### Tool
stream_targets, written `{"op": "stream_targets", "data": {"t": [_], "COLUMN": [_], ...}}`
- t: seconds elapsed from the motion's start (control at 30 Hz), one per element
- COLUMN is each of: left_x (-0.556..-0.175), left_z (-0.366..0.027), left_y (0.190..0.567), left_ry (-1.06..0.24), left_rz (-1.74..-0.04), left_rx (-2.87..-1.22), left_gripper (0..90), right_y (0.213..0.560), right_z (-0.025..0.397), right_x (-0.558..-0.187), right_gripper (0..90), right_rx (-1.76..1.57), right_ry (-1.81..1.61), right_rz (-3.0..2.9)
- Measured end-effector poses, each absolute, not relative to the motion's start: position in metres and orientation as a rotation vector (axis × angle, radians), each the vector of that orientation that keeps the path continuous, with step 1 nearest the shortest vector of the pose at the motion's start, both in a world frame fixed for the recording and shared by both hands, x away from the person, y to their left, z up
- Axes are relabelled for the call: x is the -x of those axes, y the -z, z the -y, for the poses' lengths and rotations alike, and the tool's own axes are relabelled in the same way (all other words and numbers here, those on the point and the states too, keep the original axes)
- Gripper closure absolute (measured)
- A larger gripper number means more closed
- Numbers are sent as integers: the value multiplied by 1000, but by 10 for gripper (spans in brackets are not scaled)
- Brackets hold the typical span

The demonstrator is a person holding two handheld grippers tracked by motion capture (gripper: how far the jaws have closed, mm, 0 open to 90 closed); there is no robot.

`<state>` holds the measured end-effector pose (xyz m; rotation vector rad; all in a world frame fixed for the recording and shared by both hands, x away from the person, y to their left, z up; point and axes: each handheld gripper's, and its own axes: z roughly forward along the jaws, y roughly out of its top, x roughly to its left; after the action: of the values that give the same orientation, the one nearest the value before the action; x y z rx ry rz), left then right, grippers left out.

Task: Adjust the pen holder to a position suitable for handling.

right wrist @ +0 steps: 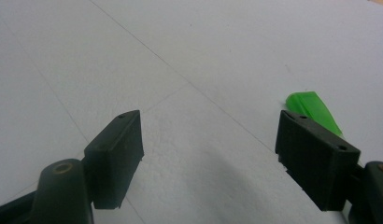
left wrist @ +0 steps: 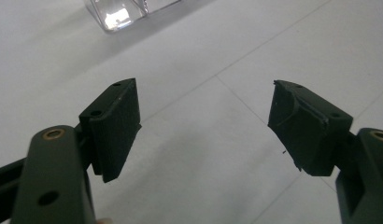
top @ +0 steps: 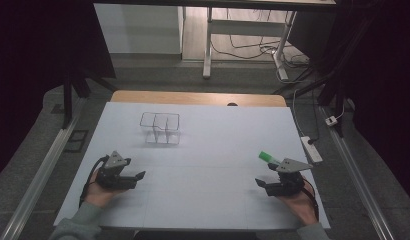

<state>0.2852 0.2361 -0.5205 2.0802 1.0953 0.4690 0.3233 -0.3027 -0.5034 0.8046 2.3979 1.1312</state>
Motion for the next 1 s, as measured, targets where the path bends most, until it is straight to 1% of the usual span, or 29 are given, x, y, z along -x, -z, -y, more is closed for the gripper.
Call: {"op": "stream_targets", "data": {"t": [0.6,1.0], "left_x": [-318,-336], "left_z": [-235,-251], "left_y": [512,503], "left_ry": [-515,-562], "left_rz": [-1132,-1195], "left_rx": [-2081,-2043], "left_gripper": [253,262], "right_y": [505,505], "right_z": [302,304], "right_x": [-324,-324], "right_gripper": [241,241], "right_rx": [-814,-834], "right_ry": [-1141,-1144], "right_rz": [-2391,-2380]}}
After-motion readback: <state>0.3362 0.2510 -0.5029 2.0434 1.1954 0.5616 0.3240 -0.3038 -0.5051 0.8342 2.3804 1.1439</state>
